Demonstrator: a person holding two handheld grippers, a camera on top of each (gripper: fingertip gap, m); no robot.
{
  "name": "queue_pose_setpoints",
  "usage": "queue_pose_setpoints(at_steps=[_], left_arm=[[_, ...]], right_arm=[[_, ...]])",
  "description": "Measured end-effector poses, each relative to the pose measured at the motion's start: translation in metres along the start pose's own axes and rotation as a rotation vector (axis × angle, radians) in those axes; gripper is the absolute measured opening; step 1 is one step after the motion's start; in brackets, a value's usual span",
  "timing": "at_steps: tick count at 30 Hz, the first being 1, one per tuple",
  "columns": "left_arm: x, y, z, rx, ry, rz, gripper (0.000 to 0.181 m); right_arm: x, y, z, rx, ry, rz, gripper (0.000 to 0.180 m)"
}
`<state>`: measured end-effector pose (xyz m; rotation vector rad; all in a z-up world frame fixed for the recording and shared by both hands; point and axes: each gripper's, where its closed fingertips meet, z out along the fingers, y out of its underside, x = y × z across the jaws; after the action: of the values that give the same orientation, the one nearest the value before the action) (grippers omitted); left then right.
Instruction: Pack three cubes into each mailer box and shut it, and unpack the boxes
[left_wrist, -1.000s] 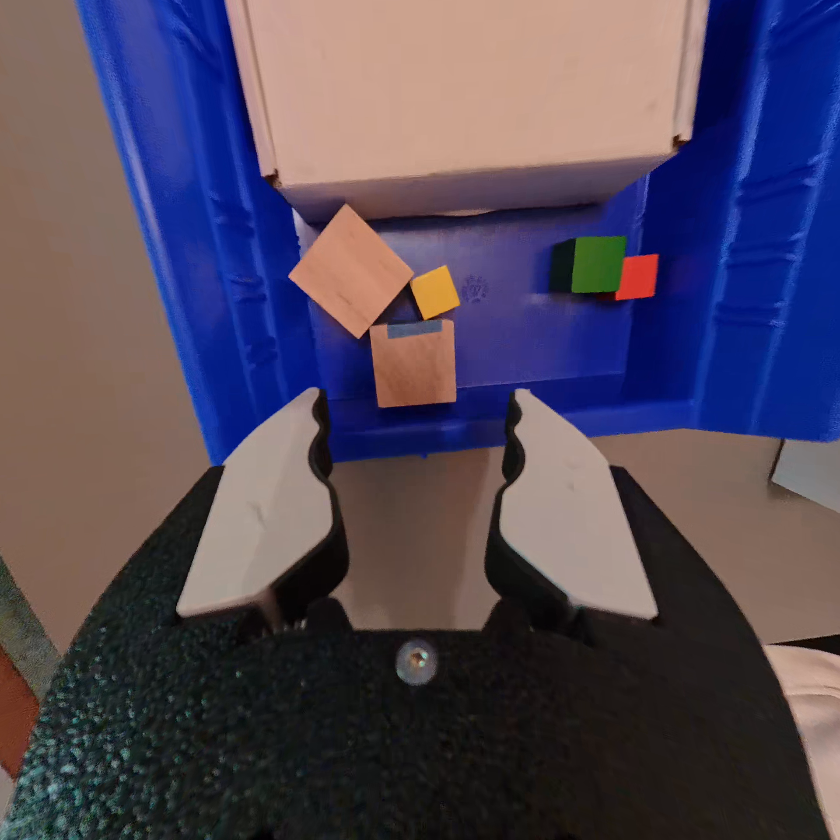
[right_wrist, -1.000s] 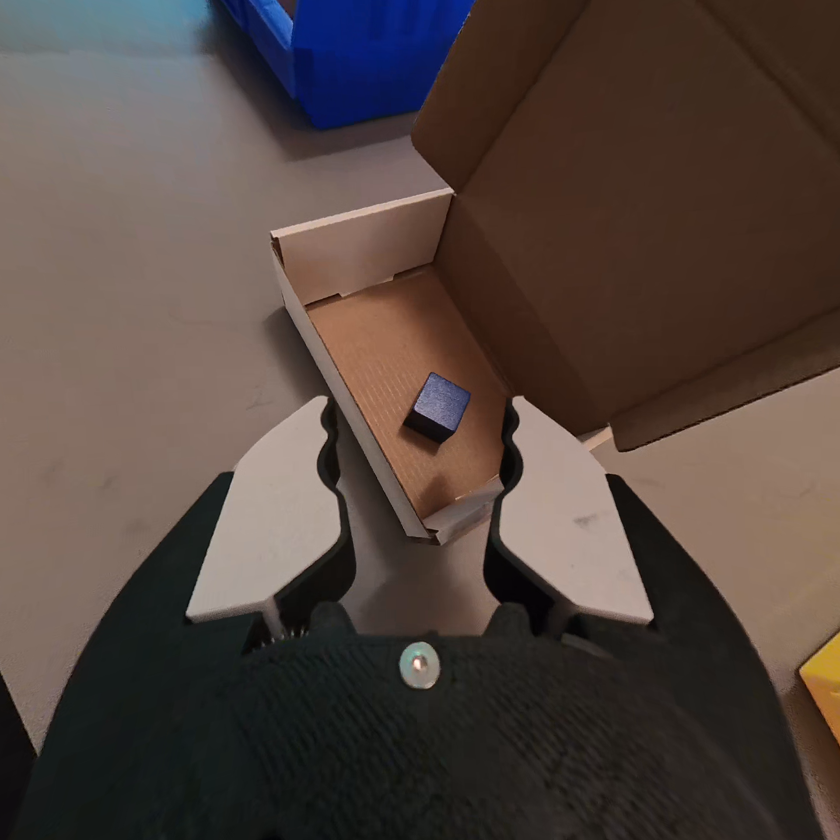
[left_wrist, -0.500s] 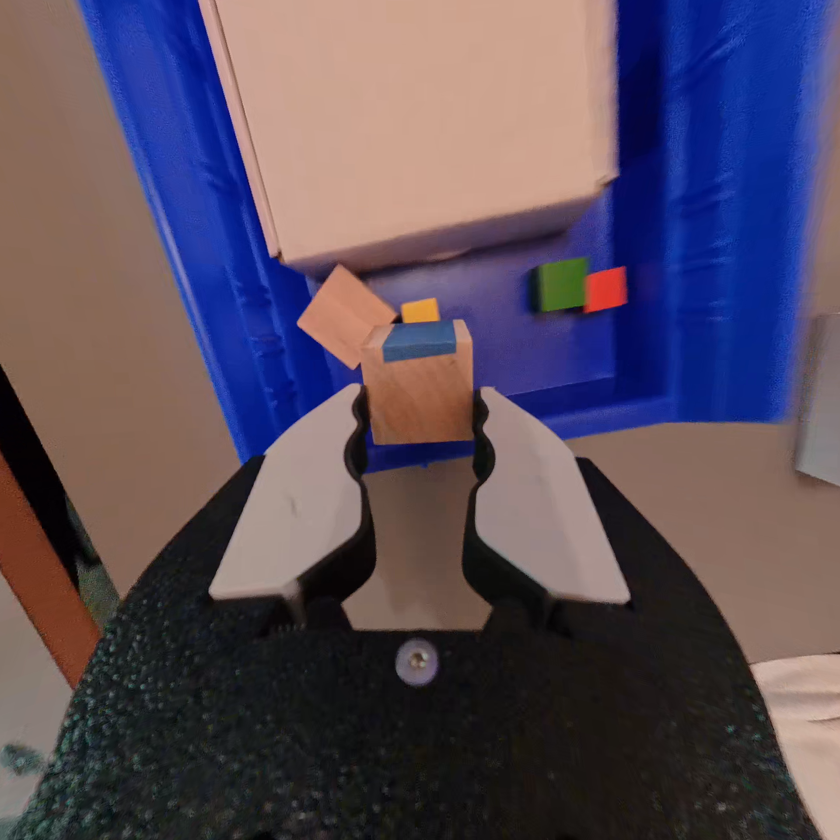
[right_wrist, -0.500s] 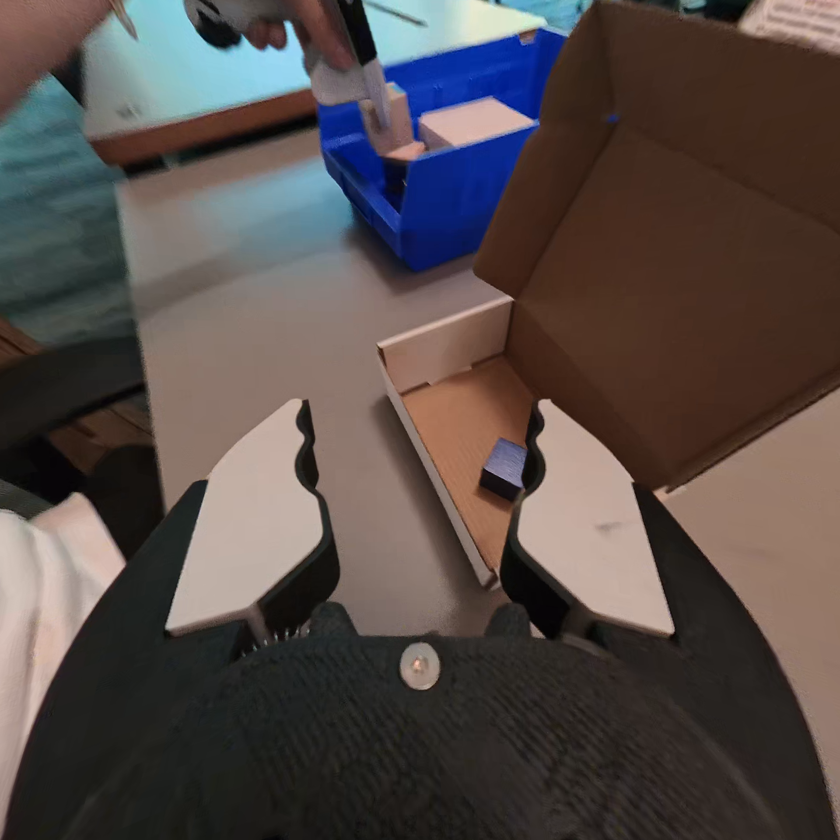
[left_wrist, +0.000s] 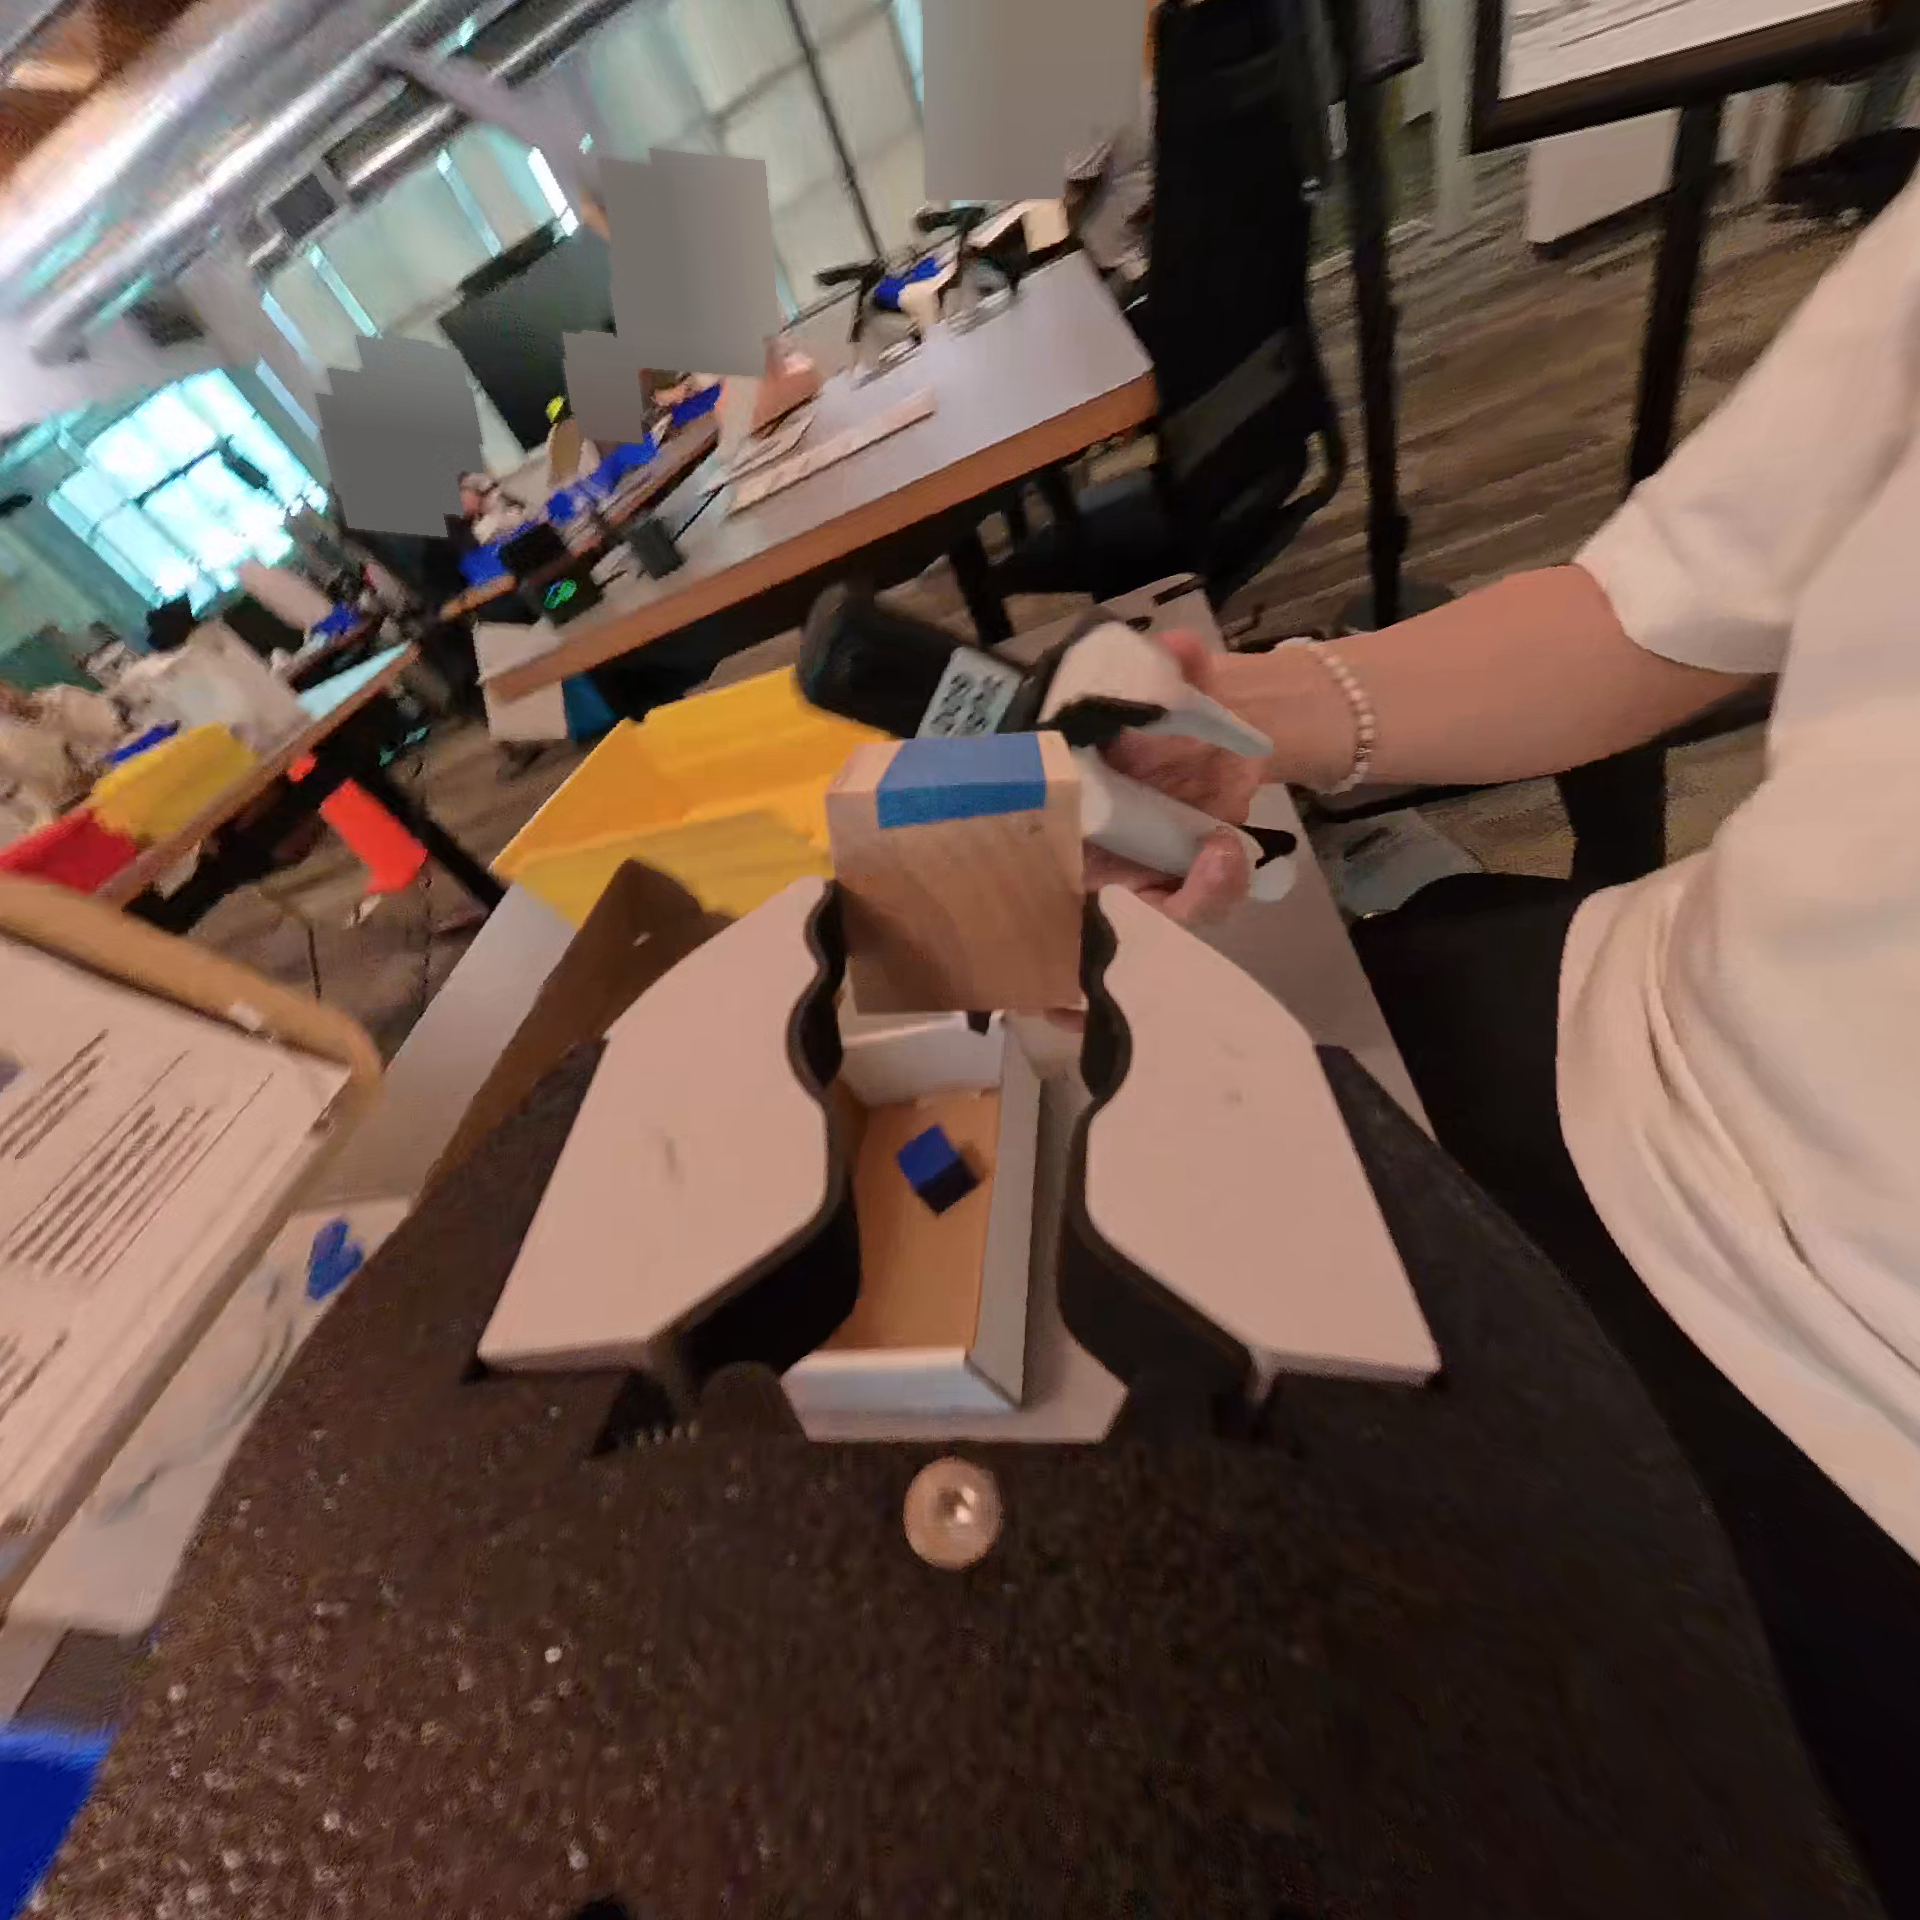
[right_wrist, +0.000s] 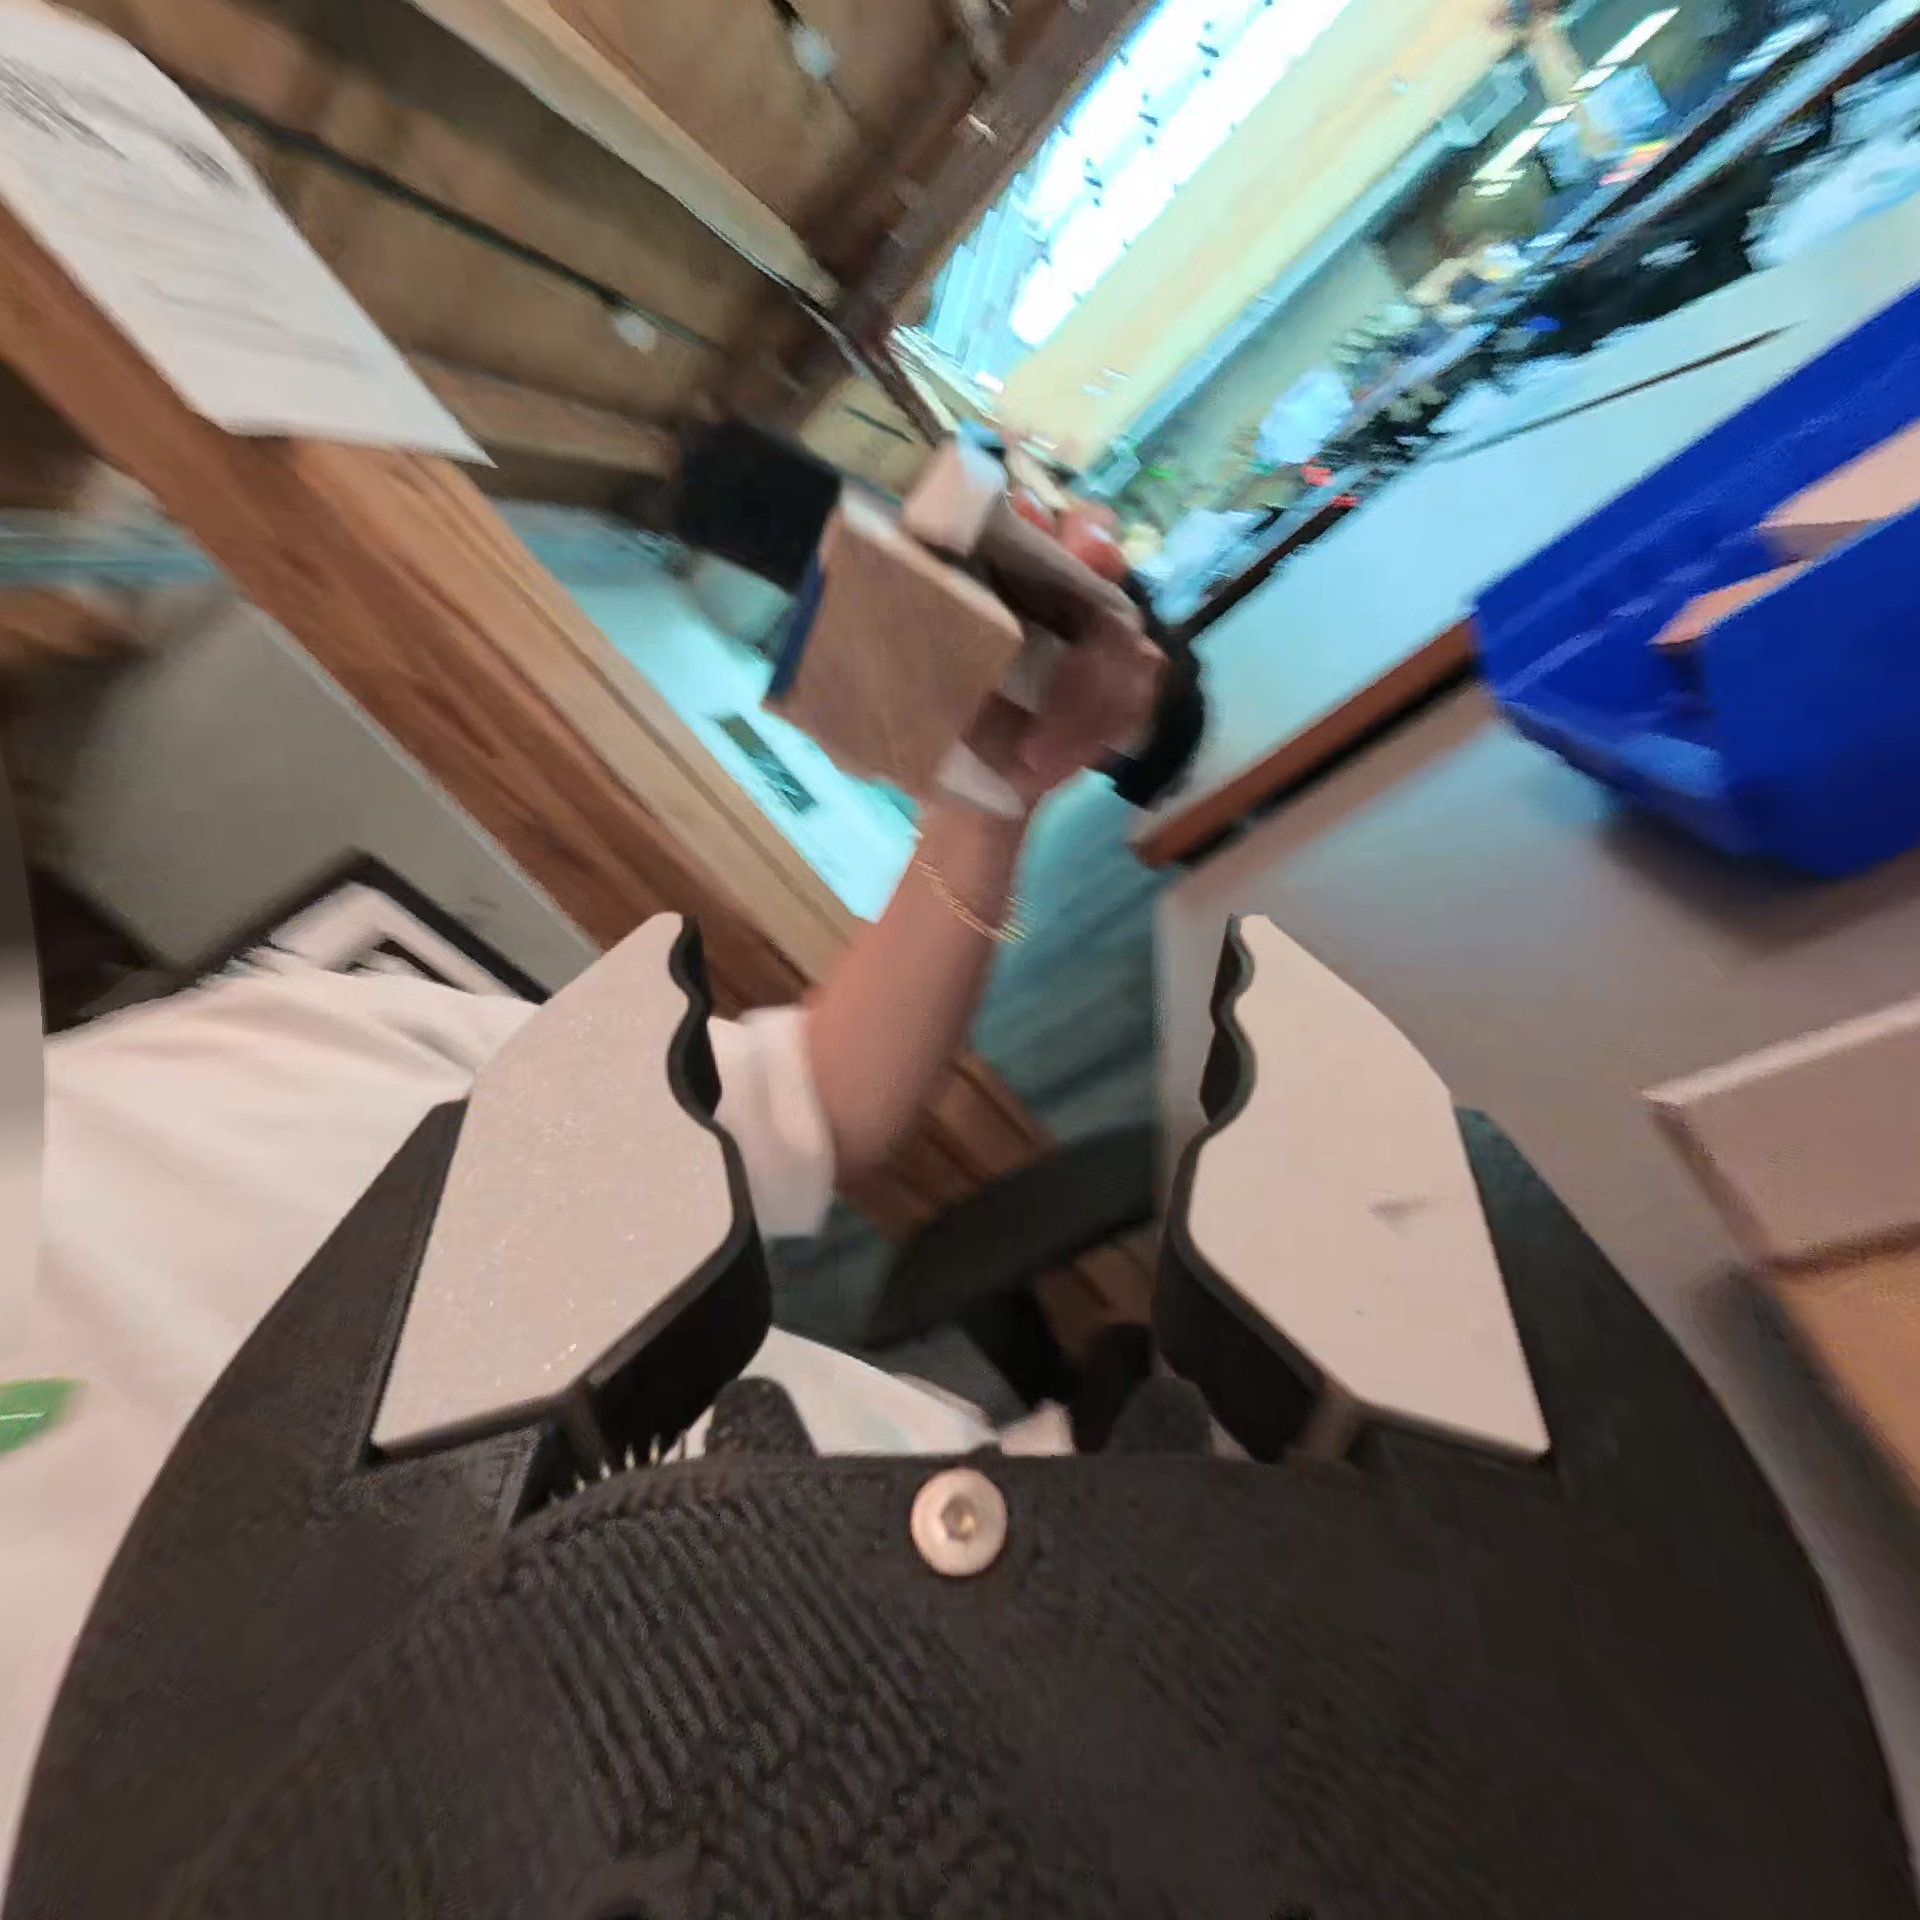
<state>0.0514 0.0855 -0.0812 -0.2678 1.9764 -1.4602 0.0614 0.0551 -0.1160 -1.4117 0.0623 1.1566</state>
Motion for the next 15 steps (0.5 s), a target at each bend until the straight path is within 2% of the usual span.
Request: queue_pose_setpoints(at_steps=[2, 6, 9, 10, 11, 12, 14, 15], left_arm=[[0.013, -0.002, 0.014, 0.036, 0.036, 0.027, 0.043], [0.024, 0.008, 0.034, 0.015, 0.065, 0.064, 0.043], [0.024, 0.019, 0.044, -0.042, 0.048, 0.101, 0.043], [0.024, 0.025, 0.048, -0.075, 0.047, 0.112, 0.043], [0.023, 0.030, 0.051, -0.107, 0.037, 0.111, 0.043], [0.019, 0.036, 0.053, -0.138, 0.003, 0.098, 0.042], [0.003, 0.046, 0.052, -0.199, -0.104, 0.057, 0.045], [-0.006, 0.047, 0.049, -0.195, -0.171, 0.032, 0.055]], right_arm=[[-0.016, -0.004, 0.003, 0.044, -0.125, 0.118, 0.082], [-0.022, -0.006, 0.007, 0.070, -0.176, 0.211, 0.076], [-0.016, 0.000, 0.008, 0.040, -0.138, 0.210, 0.073], [-0.013, 0.001, 0.008, 0.034, -0.124, 0.204, 0.067], [-0.008, 0.002, 0.007, 0.026, -0.096, 0.193, 0.050], [-0.002, 0.001, 0.004, 0.020, -0.065, 0.183, 0.049], [0.015, -0.005, -0.006, 0.006, 0.056, 0.132, 0.047], [0.028, -0.012, -0.018, 0.014, 0.165, 0.068, 0.047]])
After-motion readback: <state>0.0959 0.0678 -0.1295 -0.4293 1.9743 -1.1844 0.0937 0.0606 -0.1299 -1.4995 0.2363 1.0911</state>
